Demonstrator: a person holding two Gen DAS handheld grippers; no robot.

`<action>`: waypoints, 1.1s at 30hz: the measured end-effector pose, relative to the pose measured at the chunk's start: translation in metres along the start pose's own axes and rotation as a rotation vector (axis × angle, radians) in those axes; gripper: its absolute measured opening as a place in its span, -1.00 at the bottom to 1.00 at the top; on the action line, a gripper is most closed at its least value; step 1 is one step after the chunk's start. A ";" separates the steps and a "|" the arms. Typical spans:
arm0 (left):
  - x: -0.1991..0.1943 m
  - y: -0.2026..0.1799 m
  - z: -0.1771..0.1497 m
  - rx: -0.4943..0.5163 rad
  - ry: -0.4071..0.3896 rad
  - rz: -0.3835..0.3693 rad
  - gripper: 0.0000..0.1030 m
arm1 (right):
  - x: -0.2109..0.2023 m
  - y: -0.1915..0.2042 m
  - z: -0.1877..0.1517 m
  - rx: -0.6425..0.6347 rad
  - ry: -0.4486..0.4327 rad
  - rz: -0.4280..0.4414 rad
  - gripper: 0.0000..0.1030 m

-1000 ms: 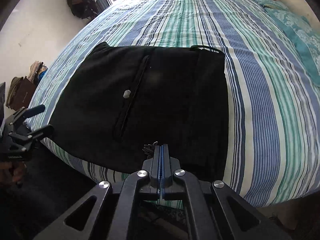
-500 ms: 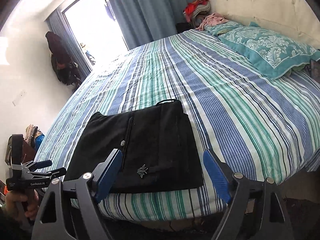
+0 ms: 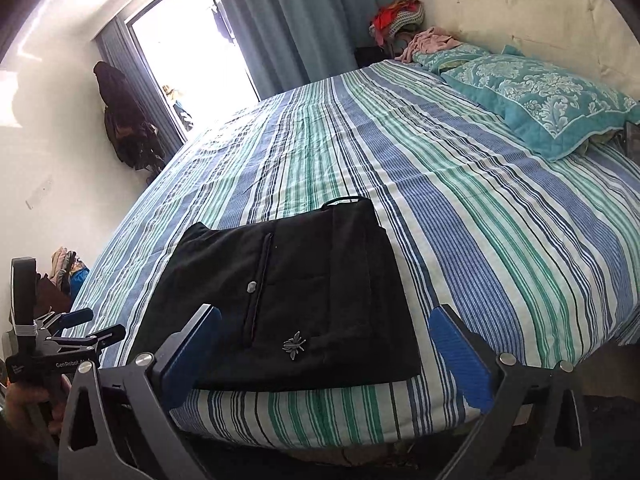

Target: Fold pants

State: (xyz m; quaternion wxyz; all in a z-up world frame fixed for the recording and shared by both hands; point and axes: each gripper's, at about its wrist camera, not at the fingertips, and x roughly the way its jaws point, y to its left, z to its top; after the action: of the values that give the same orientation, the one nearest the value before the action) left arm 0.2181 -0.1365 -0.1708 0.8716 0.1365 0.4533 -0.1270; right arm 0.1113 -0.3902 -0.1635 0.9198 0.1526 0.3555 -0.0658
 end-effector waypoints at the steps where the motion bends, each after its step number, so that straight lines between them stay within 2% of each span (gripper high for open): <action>1: 0.000 0.000 0.000 0.001 0.001 -0.002 0.90 | 0.000 -0.002 0.000 0.007 -0.002 -0.006 1.00; 4: 0.002 0.001 -0.001 0.000 0.009 -0.028 0.90 | 0.003 -0.005 0.000 0.018 0.012 -0.017 1.00; 7: 0.010 0.013 -0.004 -0.063 0.050 -0.146 0.90 | 0.008 -0.008 -0.001 0.024 0.035 -0.013 1.00; 11: 0.029 0.042 -0.010 -0.196 0.115 -0.291 0.90 | 0.013 -0.020 0.004 0.083 0.075 0.110 1.00; 15: 0.045 0.064 -0.001 -0.282 0.142 -0.400 0.90 | 0.035 -0.062 0.030 0.209 0.168 0.252 1.00; 17: 0.058 0.062 0.009 -0.276 0.179 -0.461 0.90 | 0.056 -0.081 0.045 0.224 0.243 0.297 1.00; 20: 0.080 0.052 0.022 -0.259 0.224 -0.514 0.90 | 0.092 -0.103 0.054 0.275 0.371 0.362 0.96; 22: 0.094 0.045 0.029 -0.252 0.245 -0.519 0.90 | 0.111 -0.108 0.054 0.297 0.422 0.381 0.91; 25: 0.111 0.037 0.035 -0.234 0.266 -0.536 0.90 | 0.135 -0.103 0.046 0.266 0.494 0.376 0.90; 27: 0.117 0.030 0.037 -0.212 0.262 -0.543 0.90 | 0.148 -0.098 0.037 0.257 0.539 0.403 0.90; 29: 0.119 0.023 0.040 -0.197 0.246 -0.569 0.90 | 0.153 -0.092 0.030 0.256 0.537 0.430 0.91; 31: 0.123 0.015 0.044 -0.193 0.253 -0.618 0.90 | 0.156 -0.091 0.025 0.334 0.528 0.560 0.93; 32: 0.124 0.009 0.045 -0.192 0.257 -0.637 0.90 | 0.159 -0.090 0.023 0.376 0.529 0.594 0.95; 33: 0.123 0.004 0.046 -0.186 0.255 -0.626 0.89 | 0.161 -0.088 0.021 0.376 0.527 0.581 0.95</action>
State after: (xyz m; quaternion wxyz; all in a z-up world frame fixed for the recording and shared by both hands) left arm 0.3224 -0.1607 -0.2463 0.7355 -0.0744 0.5879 -0.3284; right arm 0.2237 -0.4828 -0.2778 0.7341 0.4229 0.5022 0.1734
